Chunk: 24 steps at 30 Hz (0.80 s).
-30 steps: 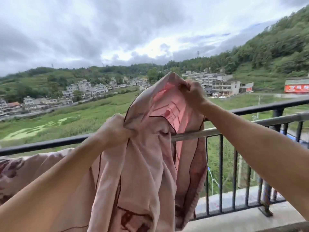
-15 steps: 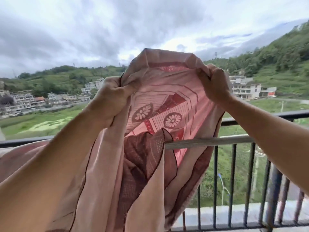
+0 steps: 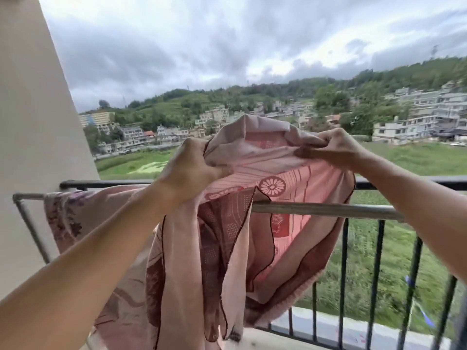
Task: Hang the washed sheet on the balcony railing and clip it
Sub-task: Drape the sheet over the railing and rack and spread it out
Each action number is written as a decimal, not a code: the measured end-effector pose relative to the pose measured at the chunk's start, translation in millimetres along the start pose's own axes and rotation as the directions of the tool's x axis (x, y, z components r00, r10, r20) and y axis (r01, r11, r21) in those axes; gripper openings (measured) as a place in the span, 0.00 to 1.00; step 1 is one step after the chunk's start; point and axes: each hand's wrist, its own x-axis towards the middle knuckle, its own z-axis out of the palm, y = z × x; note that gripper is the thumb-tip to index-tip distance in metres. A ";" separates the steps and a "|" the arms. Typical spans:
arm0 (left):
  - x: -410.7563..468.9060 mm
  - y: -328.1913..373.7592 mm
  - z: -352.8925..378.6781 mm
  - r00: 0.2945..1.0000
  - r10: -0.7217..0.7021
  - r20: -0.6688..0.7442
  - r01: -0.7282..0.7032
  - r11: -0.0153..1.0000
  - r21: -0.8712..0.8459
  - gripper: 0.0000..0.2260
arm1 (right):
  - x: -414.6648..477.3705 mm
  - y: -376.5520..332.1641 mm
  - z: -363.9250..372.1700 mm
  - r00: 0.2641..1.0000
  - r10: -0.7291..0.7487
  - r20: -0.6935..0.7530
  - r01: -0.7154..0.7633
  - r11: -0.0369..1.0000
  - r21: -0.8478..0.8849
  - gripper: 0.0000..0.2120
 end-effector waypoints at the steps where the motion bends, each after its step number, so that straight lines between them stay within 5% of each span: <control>1: -4.0 2.3 1.2 1.000 -0.022 -0.020 0.022 1.000 -0.003 0.08 | -5.3 3.0 -2.0 1.000 0.007 0.001 -0.007 1.000 -0.003 0.40; 4: -15.8 12.4 1.3 0.987 -0.085 -0.139 0.075 0.995 -0.073 0.05 | -17.5 0.8 -3.8 0.999 -0.011 -0.037 0.009 0.999 -0.049 0.39; 6: -26.3 22.9 -1.2 0.970 -0.091 -0.226 0.055 0.985 -0.161 0.06 | -29.1 -7.9 -5.0 1.000 -0.024 -0.008 0.024 0.998 -0.065 0.30; 9: -52.3 41.4 -1.4 0.967 -0.074 -0.243 -0.002 0.954 -0.298 0.11 | -58.9 -17.8 0.3 0.968 -0.003 0.252 0.003 1.000 -0.002 0.11; 12: -78.0 56.5 4.3 0.975 -0.067 -0.211 -0.015 0.931 -0.364 0.14 | -87.1 -16.1 11.6 0.894 0.067 0.443 -0.069 0.998 -0.012 0.08; 14: -88.8 61.0 2.0 0.967 -0.084 -0.239 -0.005 0.938 -0.347 0.14 | -88.3 -16.4 14.3 0.937 0.067 0.342 -0.074 0.997 0.008 0.07; 17: -98.3 71.4 -8.7 0.941 -0.123 -0.316 0.027 0.956 -0.290 0.10 | -74.6 -33.6 9.8 0.999 0.036 -0.013 -0.035 0.992 0.118 0.10; 21: -109.8 102.1 3.4 0.961 -0.094 -0.259 0.068 0.992 -0.110 0.06 | -54.2 -70.4 -16.1 0.941 0.030 -0.337 0.059 0.966 0.251 0.11; 24: -112.2 114.1 30.7 0.987 -0.121 -0.104 0.127 0.991 0.046 0.12 | -46.4 -66.6 -56.9 0.869 0.035 -0.493 0.093 0.968 0.232 0.11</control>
